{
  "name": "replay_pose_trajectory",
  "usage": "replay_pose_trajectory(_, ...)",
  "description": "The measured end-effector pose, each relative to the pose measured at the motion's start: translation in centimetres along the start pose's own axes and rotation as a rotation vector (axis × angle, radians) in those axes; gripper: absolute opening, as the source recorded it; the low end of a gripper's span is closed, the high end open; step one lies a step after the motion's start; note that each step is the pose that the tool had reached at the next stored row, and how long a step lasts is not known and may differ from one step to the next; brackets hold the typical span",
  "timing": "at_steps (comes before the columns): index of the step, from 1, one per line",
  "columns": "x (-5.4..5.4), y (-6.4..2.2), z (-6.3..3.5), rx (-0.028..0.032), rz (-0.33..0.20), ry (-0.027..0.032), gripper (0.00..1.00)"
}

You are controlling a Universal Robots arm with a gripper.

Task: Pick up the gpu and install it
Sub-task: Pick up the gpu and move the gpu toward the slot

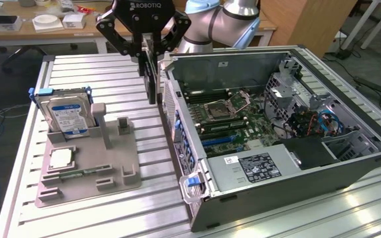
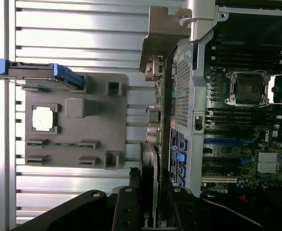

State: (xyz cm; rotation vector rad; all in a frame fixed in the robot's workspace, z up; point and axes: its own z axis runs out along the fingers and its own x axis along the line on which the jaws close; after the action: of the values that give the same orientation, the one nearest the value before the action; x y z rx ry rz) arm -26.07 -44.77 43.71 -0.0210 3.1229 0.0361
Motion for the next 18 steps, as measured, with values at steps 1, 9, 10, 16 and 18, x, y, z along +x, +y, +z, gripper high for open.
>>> replay_pose_trajectory(1,-0.1,0.0,0.0,0.0,0.0,0.0,0.27)
replay_pose_trajectory(9,-0.7,-0.01,0.02,-0.0001,-0.001,0.0,0.27)
replay_pose_trajectory(10,-0.8,-0.01,0.01,0.0,-0.001,0.0001,0.27)
replay_pose_trajectory(16,-1.3,-0.02,0.02,0.0,-0.002,0.0001,0.27)
replay_pose_trajectory(18,-1.4,-0.02,0.02,0.0,-0.002,0.0001,0.27)
